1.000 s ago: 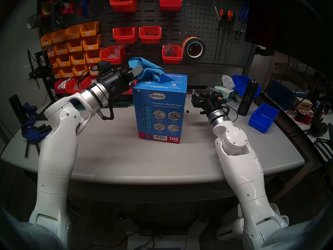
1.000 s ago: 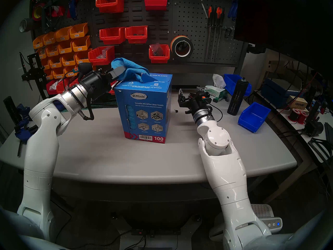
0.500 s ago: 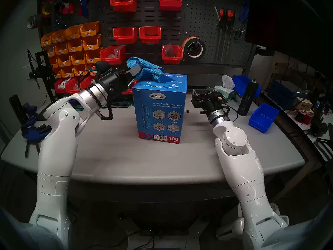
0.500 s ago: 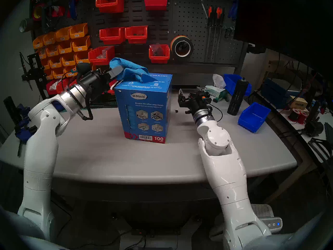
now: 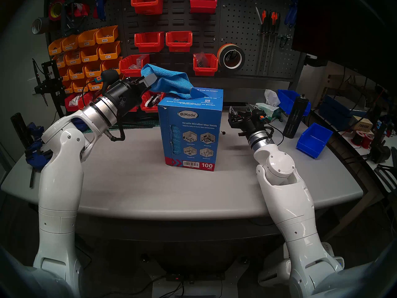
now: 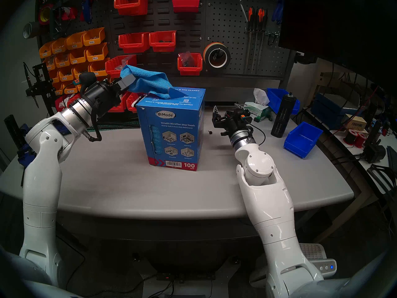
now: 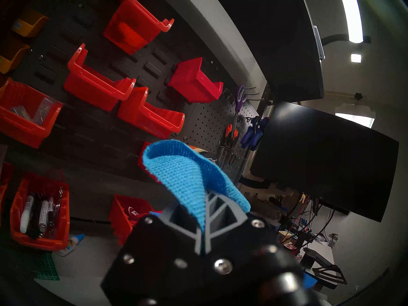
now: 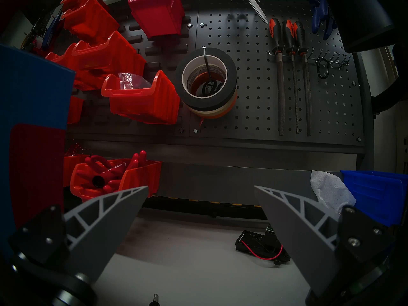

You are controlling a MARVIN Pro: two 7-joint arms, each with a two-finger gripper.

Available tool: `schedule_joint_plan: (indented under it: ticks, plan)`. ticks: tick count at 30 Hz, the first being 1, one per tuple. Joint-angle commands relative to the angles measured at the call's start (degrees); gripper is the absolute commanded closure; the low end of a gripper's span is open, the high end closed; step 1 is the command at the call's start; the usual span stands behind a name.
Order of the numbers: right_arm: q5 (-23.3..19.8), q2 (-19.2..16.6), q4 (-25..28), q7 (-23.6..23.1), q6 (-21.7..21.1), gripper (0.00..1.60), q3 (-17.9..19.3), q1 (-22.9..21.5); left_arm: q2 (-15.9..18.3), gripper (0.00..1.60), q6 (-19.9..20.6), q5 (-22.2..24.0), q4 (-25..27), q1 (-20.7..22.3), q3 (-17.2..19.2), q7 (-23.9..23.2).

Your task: Take out a shop towel

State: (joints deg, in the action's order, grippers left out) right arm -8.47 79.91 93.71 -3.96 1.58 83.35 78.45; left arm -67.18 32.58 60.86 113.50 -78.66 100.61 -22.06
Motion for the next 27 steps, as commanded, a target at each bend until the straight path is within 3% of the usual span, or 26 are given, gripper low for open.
schedule_joint_plan:
  ticks: [1, 27]
  plan:
    - [0.03, 0.05, 2.01, -0.08, 0.45, 0.0, 0.1, -1.49, -0.24, 1.6, -1.41, 0.94, 1.92, 3.66, 1.56, -0.58]
    - [0.03, 0.05, 1.97, -0.08, 0.46, 0.0, 0.1, -1.51, -1.24, 1.6, -1.78, 2.95, 1.31, 12.57, 1.65, -0.6]
